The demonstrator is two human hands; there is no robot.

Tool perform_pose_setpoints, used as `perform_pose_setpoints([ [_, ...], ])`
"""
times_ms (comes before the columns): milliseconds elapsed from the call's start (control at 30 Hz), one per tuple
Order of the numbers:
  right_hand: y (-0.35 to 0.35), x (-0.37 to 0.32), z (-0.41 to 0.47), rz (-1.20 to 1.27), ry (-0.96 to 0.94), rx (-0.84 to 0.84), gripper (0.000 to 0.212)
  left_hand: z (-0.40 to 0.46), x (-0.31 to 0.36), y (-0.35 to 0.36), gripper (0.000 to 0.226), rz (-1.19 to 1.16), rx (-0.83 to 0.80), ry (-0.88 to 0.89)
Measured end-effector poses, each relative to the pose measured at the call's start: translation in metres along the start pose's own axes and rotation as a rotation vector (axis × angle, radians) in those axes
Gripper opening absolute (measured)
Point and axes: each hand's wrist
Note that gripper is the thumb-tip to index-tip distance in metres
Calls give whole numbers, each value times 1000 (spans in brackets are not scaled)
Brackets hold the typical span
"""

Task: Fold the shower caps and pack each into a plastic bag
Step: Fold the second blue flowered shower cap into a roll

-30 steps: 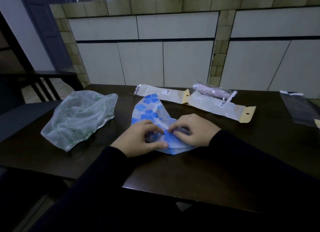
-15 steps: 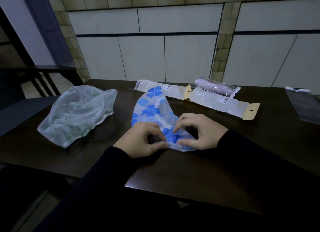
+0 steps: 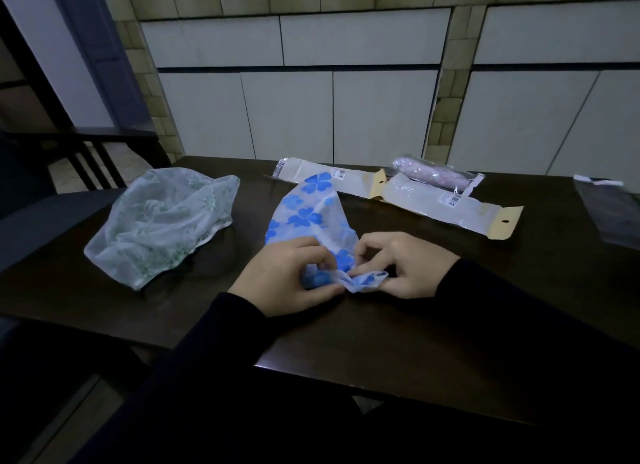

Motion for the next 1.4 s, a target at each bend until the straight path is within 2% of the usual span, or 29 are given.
perform_pose_setpoints([
  [100,1,-7,-5,24,-34,-20,46,-2,-7,1,17,-83,-22,8],
  [200,5,-12,-8,17,-13,-28,55,-5,-10,-4,16,-205,-58,-82],
  [300,6,-15,-7,10,18,27,51,-5,-9,-7,14,-171,-62,-109],
  [367,6,-15,-6,9,28,73,43,-6,-4,-4,20,-109,-67,-114],
  [433,6,-13,-5,-6,43,118,45,-7,-3,0,24,-87,-67,-134],
  [533,9,-12,-4,-12,106,188,59,-1,-7,-2,26,-186,-111,-317],
  [633,13,-14,-1,8,199,186,52,8,-5,-8,23,-192,-214,-477],
  [767,10,-15,-3,135,320,190,41,12,-3,-8,13,-173,-288,-496],
  [933,4,-22,-3,-7,311,222,38,12,-4,-13,15,-238,-302,-562],
  [1100,10,-21,-1,-61,343,202,38,15,3,-10,11,-179,-290,-522],
  [1200,13,-25,-2,-113,360,255,30,10,5,-7,12,-176,-234,-444],
  [1300,11,-32,-4,-114,290,317,18,5,5,-4,10,-140,-152,-382],
  [1400,9,-36,-3,-222,222,277,10,2,3,-2,3,-104,-125,-302],
])
Point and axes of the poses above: each hand's wrist, its own z-axis towards the middle knuckle, its own y-axis out of the palm, x = y × z, and after that the axes turned 7 degrees about -z, right-handed
